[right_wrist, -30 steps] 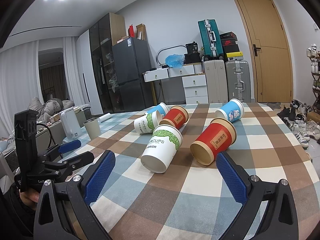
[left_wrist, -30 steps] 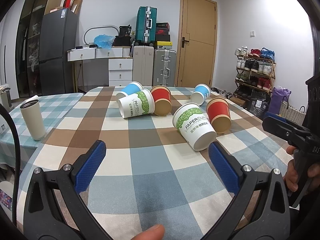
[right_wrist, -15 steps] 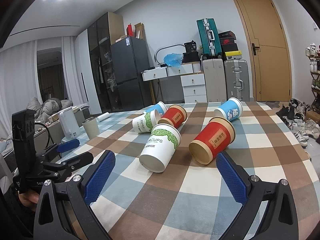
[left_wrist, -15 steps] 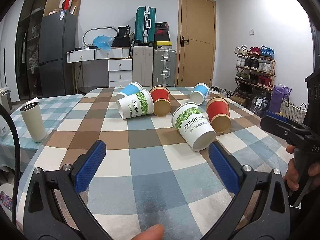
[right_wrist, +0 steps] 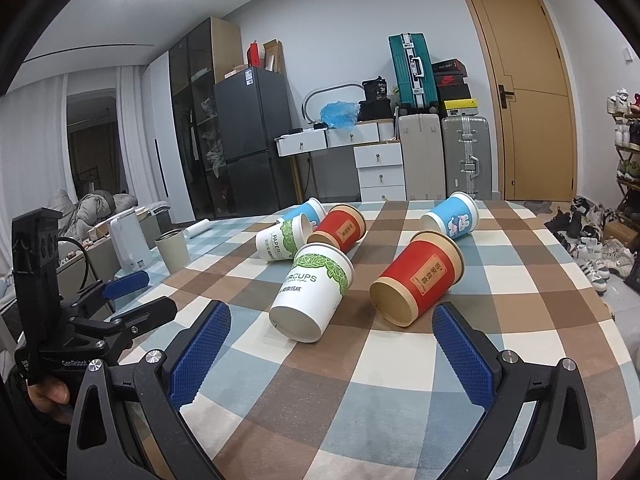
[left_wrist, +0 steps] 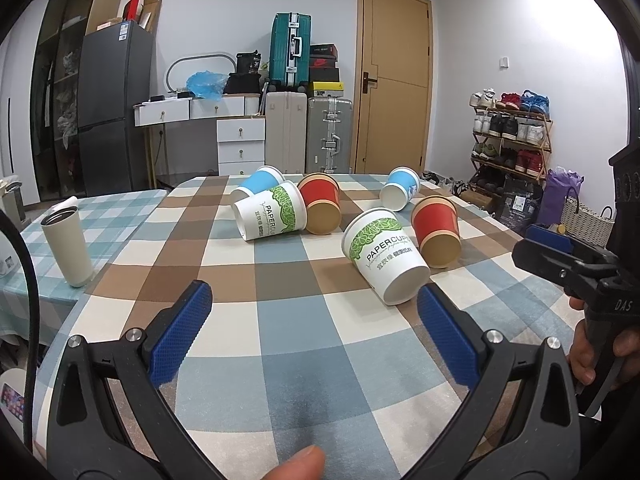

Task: Flip cup upright
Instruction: 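Move the left tool to the lying white PAPERCUPS cup and close on it, then lift the white cup with the left tool and carry it toward the right tool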

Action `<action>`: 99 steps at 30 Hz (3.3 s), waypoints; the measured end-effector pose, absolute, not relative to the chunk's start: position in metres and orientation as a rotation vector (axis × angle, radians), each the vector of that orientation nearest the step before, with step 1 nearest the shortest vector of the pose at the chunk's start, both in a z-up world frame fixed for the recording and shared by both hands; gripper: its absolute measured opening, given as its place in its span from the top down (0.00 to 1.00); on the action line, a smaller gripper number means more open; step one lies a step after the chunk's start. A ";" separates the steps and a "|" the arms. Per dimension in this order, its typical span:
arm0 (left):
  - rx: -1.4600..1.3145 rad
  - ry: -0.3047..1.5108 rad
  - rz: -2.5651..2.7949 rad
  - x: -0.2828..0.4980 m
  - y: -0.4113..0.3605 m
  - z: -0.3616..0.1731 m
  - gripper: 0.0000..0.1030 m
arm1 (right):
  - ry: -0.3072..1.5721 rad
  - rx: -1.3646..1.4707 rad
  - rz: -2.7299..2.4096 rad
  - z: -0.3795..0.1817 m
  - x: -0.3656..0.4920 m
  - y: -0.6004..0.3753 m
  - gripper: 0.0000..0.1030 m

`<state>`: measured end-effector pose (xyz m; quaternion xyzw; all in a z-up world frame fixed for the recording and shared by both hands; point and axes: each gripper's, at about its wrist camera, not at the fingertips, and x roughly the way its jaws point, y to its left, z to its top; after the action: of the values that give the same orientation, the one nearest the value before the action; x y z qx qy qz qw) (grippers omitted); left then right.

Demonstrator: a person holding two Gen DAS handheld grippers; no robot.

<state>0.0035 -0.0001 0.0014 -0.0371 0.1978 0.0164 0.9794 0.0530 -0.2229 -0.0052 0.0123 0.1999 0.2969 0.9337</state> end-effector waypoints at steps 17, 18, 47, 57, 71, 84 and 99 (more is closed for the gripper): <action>-0.115 0.463 -0.025 0.038 -0.026 0.016 0.01 | 0.487 -0.016 0.476 0.002 0.073 -0.239 0.00; -0.115 0.473 -0.027 0.042 -0.029 0.016 0.01 | 0.491 -0.011 0.475 0.001 0.075 -0.241 0.00; -0.135 0.757 -0.035 0.144 -0.066 -0.023 0.23 | 0.538 -0.010 0.419 -0.005 0.087 -0.256 0.00; -0.187 0.768 -0.055 0.144 -0.061 -0.026 0.48 | 0.534 -0.014 0.423 -0.005 0.086 -0.253 0.00; -0.188 0.683 -0.023 0.088 -0.047 -0.004 0.48 | 0.522 -0.029 0.485 -0.004 0.074 -0.236 0.00; -0.210 0.638 -0.010 0.010 -0.029 0.008 0.48 | 0.536 -0.038 0.565 -0.014 0.051 -0.214 0.00; -0.260 0.660 -0.007 -0.023 -0.051 -0.012 0.48 | 0.504 -0.041 0.645 -0.011 0.034 -0.211 0.00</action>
<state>-0.0234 -0.0513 -0.0123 -0.1274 0.3230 -0.0036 0.9378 0.0339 -0.2112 -0.0111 -0.0201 0.2448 0.3133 0.9173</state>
